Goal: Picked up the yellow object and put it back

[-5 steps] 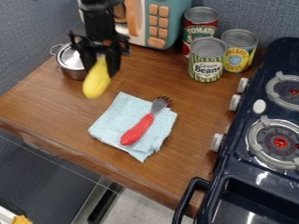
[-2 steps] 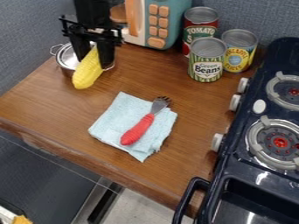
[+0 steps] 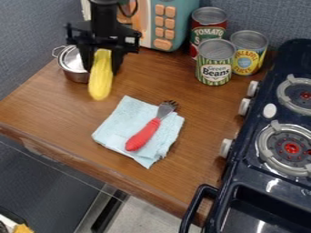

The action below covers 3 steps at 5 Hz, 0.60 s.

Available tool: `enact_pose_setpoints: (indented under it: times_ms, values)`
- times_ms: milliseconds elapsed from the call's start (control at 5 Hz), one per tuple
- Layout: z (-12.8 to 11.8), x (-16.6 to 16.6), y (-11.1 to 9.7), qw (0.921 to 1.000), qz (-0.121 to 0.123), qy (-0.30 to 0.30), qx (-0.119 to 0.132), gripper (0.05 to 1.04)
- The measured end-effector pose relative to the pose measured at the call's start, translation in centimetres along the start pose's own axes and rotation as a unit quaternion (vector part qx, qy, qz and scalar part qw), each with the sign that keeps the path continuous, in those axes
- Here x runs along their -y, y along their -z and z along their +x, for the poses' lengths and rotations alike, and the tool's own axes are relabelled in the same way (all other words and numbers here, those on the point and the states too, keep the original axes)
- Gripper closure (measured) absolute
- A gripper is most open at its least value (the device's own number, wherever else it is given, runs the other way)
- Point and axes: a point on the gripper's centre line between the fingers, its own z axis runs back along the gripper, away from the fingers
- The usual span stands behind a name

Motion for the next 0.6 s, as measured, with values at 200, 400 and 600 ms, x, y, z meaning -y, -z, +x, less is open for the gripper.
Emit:
enact_pose_setpoints:
  times_ms: [200, 400, 600]
  values:
    - [-0.9, 0.2, 0.2, 0.9901, -0.056, -0.128, 0.020, 0.497]
    - [-1.5, 0.2, 1.4, 0.9594, -0.096, -0.264, 0.021, 0.497]
    - [-1.4, 0.0, 1.8, 0.9188, -0.081, -0.384, 0.046, 0.497]
